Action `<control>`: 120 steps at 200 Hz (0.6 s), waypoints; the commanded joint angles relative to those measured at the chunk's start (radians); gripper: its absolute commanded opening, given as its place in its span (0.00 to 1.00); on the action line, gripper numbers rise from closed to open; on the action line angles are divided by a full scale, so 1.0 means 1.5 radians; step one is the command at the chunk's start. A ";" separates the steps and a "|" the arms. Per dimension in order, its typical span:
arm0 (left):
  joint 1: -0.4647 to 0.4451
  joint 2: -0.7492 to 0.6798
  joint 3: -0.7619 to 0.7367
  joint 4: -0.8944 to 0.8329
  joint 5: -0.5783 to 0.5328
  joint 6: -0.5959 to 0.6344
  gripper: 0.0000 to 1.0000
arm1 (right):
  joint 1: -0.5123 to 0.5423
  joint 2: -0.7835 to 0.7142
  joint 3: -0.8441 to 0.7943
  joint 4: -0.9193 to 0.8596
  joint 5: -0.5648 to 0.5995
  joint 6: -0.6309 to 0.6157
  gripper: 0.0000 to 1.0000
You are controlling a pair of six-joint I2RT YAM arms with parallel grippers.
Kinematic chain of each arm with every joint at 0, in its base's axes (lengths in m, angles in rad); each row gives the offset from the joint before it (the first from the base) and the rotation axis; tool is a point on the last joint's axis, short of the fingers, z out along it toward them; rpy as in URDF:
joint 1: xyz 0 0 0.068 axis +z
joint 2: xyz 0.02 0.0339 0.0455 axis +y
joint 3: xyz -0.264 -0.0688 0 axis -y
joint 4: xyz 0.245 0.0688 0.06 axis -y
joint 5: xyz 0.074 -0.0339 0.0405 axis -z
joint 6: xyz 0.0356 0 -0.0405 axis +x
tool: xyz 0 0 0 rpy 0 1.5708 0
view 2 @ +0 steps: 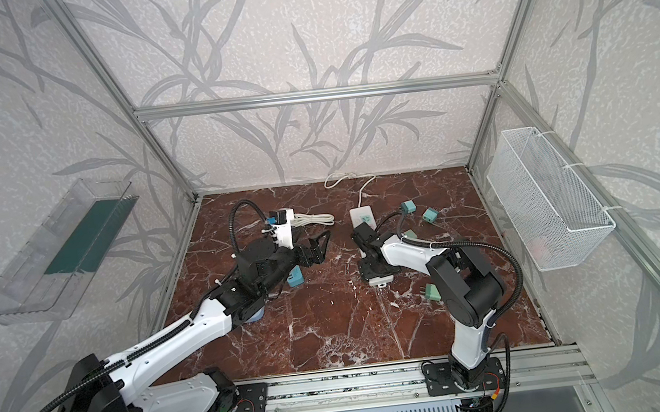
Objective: Insert the plug
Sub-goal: 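Move the open right gripper down over a green cube adapter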
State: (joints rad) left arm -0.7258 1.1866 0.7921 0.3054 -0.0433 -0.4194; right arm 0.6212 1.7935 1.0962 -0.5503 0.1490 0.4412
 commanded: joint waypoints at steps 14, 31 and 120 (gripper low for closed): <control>-0.003 -0.034 0.016 -0.013 -0.031 -0.003 0.98 | 0.077 -0.047 -0.025 -0.012 0.030 0.121 0.75; -0.003 -0.039 0.012 -0.013 -0.044 0.001 0.98 | 0.118 -0.054 -0.027 -0.038 0.087 0.180 0.83; -0.003 -0.069 0.016 -0.028 -0.089 0.030 0.98 | 0.144 -0.275 -0.025 -0.186 0.175 0.224 0.99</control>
State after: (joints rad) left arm -0.7261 1.1122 0.7921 0.2695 -0.1497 -0.3847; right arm 0.8429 1.5536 1.0626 -0.6937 0.2668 0.7399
